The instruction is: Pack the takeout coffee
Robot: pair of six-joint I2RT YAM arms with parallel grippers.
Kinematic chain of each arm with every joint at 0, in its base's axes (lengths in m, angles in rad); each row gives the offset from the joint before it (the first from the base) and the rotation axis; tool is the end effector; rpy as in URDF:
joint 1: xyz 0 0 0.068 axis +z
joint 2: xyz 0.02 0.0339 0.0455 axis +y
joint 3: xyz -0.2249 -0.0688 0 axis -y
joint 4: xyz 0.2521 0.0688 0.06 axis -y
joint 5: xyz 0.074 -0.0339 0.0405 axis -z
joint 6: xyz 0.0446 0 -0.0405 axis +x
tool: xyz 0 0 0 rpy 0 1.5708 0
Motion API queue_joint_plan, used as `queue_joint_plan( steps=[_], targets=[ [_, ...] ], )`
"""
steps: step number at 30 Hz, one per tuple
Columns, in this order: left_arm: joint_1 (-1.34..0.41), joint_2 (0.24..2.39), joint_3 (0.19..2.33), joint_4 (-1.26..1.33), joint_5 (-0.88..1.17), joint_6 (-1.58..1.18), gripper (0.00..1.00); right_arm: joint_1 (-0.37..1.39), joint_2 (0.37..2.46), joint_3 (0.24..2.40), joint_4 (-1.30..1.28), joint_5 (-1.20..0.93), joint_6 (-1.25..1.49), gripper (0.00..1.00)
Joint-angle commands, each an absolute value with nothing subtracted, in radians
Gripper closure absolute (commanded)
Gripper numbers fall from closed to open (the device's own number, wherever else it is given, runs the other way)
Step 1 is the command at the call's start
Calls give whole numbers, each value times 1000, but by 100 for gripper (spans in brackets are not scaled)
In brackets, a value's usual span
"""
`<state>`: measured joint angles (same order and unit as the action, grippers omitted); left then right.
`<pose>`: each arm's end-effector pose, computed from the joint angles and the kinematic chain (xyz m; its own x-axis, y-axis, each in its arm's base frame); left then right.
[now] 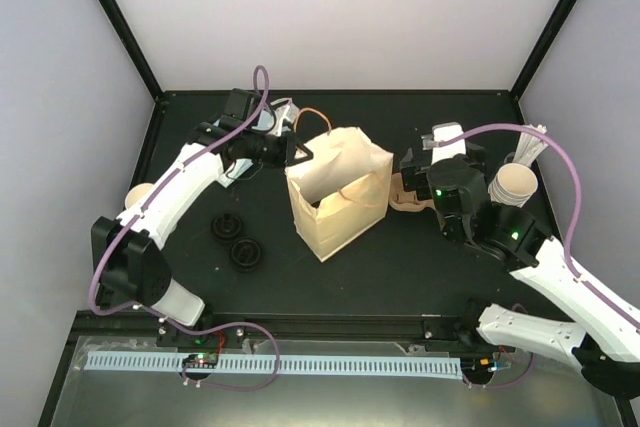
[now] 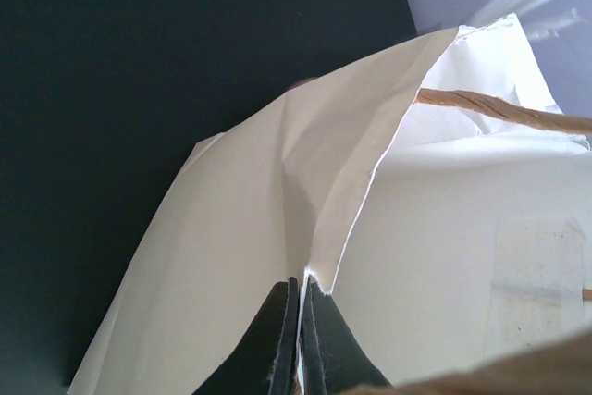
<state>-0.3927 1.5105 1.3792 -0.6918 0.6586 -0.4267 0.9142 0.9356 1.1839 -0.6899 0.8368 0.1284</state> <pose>0.3023 -0.1548 0.2843 -0.9011 0.0190 -0.4333 0.3451 0.6363 -0.6899 0.1545 0.1462 0.3703 -0.2742 -0.2153 -0.9373 -0.0864 0.9762 -0.1990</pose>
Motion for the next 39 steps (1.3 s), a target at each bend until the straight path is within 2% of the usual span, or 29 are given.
queue_joint_plan(
  steps=[1, 9, 17, 22, 24, 27, 39],
  targets=[
    [-356, 1548, 1470, -646, 591, -453, 98, 885, 901, 1163, -695, 900, 252, 0],
    [-285, 1621, 1547, -601, 523, -475, 98, 844, 880, 1077, -723, 834, 296, 0],
    [-270, 1715, 1583, -496, 546, -536, 98, 741, 897, 1030, -741, 556, 345, 0],
    [-268, 1738, 1580, -481, 561, -545, 94, 725, 919, 1023, -755, 498, 369, 0],
    [-268, 1732, 1576, -482, 578, -544, 88, 726, 919, 1017, -753, 489, 371, 0],
    [-268, 1709, 1561, -485, 580, -536, 72, 725, 917, 1011, -747, 484, 371, 0],
    [-268, 1542, 1498, -567, 555, -459, 3, 725, 927, 1022, -739, 456, 357, 0]
  ],
)
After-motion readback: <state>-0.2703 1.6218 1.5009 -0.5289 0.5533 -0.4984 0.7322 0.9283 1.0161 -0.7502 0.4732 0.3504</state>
